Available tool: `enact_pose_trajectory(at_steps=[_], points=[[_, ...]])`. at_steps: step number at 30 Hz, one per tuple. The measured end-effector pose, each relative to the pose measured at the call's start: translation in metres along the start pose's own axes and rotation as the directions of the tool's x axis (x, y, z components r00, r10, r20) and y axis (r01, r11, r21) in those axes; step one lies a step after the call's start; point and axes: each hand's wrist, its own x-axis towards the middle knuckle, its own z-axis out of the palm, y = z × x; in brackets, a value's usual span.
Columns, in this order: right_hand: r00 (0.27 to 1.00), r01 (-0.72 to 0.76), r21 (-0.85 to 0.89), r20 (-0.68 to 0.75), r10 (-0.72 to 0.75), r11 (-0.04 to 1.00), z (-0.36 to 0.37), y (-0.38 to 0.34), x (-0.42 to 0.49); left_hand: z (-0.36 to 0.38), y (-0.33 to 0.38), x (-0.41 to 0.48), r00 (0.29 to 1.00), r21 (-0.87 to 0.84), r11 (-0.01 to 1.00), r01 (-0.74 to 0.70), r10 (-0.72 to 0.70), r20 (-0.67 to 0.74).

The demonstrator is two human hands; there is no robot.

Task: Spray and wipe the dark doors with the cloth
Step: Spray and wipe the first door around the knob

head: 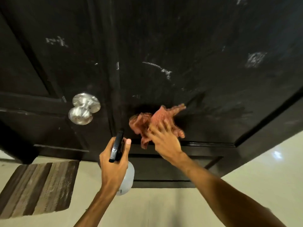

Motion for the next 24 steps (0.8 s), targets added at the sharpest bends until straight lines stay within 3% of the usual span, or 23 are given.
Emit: enact_pose_trajectory(at_steps=[2,3,6,8,12,14,16,19,20,24], points=[[0.996,0.065,0.108,0.060,-0.072,0.992,0.002,0.001,-0.025,0.010,0.010,-0.006,0.999,-0.025,0.999,0.026,-0.025,0.021],[1.000,0.018,0.154,0.007,-0.019,0.988,-0.003,0.015,-0.029,0.016,0.017,-0.006,0.999,-0.043,0.999,0.033,-0.031,0.035],[0.925,-0.303,0.236,-0.161,0.345,0.923,-0.024,0.062,-0.023,0.038,0.026,-0.004,0.996,-0.031,0.998,0.050,-0.048,0.080],[0.863,-0.424,0.240,-0.186,0.470,0.873,-0.012,0.070,-0.034,0.054,0.030,-0.013,0.995,-0.019,0.998,0.061,-0.060,0.086],[0.952,-0.296,0.303,0.020,0.304,0.906,0.031,0.064,-0.092,0.086,0.050,-0.034,0.989,-0.048,0.994,0.103,-0.097,0.110],[0.951,-0.275,0.372,-0.029,0.307,0.887,0.031,0.094,-0.103,0.105,0.067,-0.035,0.988,-0.068,0.993,0.100,-0.090,0.128],[0.882,-0.360,0.486,-0.102,0.461,0.796,0.019,0.129,-0.101,0.125,0.078,-0.036,0.985,-0.070,0.994,0.080,-0.069,0.157],[0.620,-0.563,0.642,-0.088,0.780,0.520,0.028,0.142,-0.110,0.156,0.082,-0.048,0.983,-0.049,0.997,0.064,-0.054,0.176],[0.577,-0.607,0.633,-0.064,0.814,0.480,0.039,0.132,-0.119,0.164,0.083,-0.051,0.982,-0.038,0.997,0.065,-0.057,0.180],[0.708,-0.583,0.648,0.109,0.698,0.490,0.062,0.131,-0.161,0.202,0.101,-0.056,0.977,-0.036,0.998,0.049,-0.040,0.207]])
